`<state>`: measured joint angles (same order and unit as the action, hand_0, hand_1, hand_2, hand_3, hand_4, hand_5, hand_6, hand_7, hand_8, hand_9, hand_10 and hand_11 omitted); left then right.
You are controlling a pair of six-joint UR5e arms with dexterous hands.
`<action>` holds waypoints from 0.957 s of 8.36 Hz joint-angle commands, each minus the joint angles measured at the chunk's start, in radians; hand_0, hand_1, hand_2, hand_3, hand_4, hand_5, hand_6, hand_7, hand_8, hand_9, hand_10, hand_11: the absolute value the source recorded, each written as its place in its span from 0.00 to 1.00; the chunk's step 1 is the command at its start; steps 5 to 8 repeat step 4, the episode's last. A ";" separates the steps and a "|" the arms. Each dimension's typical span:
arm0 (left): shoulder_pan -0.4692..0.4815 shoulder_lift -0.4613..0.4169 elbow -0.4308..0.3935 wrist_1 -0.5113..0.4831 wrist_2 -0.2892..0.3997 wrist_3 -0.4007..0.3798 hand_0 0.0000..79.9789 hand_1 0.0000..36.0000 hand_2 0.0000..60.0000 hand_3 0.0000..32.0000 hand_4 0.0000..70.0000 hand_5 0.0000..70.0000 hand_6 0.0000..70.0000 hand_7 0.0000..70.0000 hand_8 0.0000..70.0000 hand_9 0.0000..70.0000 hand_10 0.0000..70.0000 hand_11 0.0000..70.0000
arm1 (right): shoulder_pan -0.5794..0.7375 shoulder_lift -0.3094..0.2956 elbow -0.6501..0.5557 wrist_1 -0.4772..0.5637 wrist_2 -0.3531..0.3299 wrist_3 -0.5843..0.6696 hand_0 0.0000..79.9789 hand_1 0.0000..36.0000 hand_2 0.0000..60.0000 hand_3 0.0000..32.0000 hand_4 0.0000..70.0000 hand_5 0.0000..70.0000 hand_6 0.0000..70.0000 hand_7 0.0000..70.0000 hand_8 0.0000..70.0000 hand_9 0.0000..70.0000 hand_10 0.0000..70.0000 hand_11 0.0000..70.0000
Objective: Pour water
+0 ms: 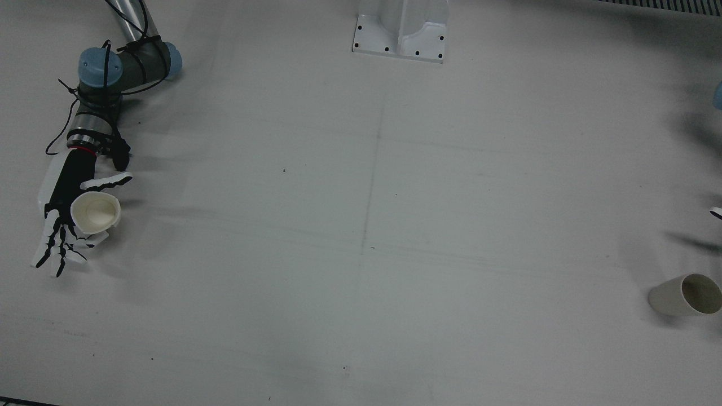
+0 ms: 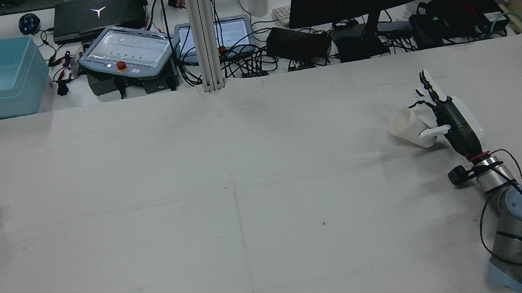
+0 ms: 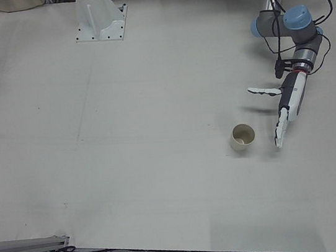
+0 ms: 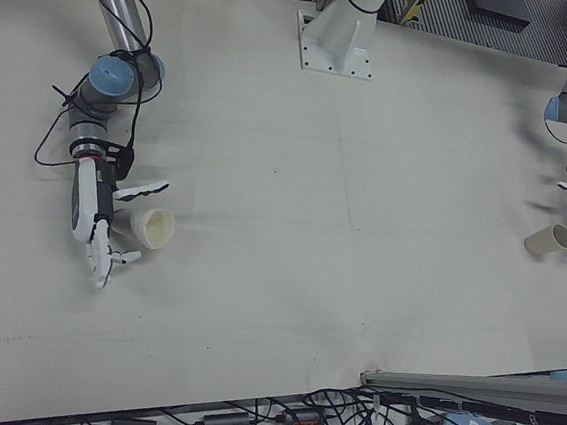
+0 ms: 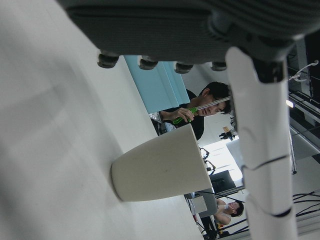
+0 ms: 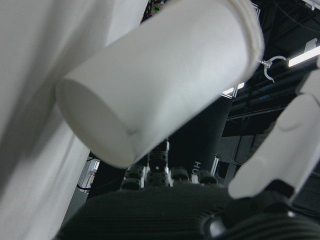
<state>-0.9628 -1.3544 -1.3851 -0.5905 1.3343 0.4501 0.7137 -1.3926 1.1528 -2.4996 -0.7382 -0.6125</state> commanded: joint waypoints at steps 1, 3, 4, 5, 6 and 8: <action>0.001 0.000 0.001 0.001 0.000 0.002 0.72 0.60 0.00 0.62 0.00 0.02 0.00 0.00 0.00 0.00 0.00 0.04 | -0.031 -0.002 0.030 -0.002 0.000 0.063 0.53 0.12 0.00 0.00 0.00 0.00 0.16 0.02 0.02 0.00 0.00 0.00; 0.001 -0.006 0.001 0.009 0.000 0.002 0.72 0.61 0.00 0.61 0.00 0.03 0.00 0.00 0.00 0.00 0.00 0.04 | 0.007 -0.012 0.161 -0.021 -0.010 0.108 0.52 0.11 0.00 0.00 0.00 0.03 0.14 0.02 0.01 0.00 0.00 0.00; 0.003 -0.011 0.001 0.018 0.000 0.004 0.72 0.61 0.00 0.60 0.00 0.03 0.00 0.00 0.00 0.00 0.00 0.04 | 0.035 -0.034 0.239 -0.048 -0.016 0.105 0.53 0.11 0.00 0.00 0.00 0.09 0.14 0.05 0.01 0.00 0.00 0.00; 0.003 -0.011 0.001 0.018 0.000 0.004 0.72 0.61 0.00 0.60 0.00 0.03 0.00 0.00 0.00 0.00 0.00 0.04 | 0.035 -0.034 0.239 -0.048 -0.016 0.105 0.53 0.11 0.00 0.00 0.00 0.09 0.14 0.05 0.01 0.00 0.00 0.00; 0.003 -0.011 0.001 0.018 0.000 0.004 0.72 0.61 0.00 0.60 0.00 0.03 0.00 0.00 0.00 0.00 0.00 0.04 | 0.035 -0.034 0.239 -0.048 -0.016 0.105 0.53 0.11 0.00 0.00 0.00 0.09 0.14 0.05 0.01 0.00 0.00 0.00; 0.003 -0.011 0.001 0.018 0.000 0.004 0.72 0.61 0.00 0.60 0.00 0.03 0.00 0.00 0.00 0.00 0.00 0.04 | 0.035 -0.034 0.239 -0.048 -0.016 0.105 0.53 0.11 0.00 0.00 0.00 0.09 0.14 0.05 0.01 0.00 0.00 0.00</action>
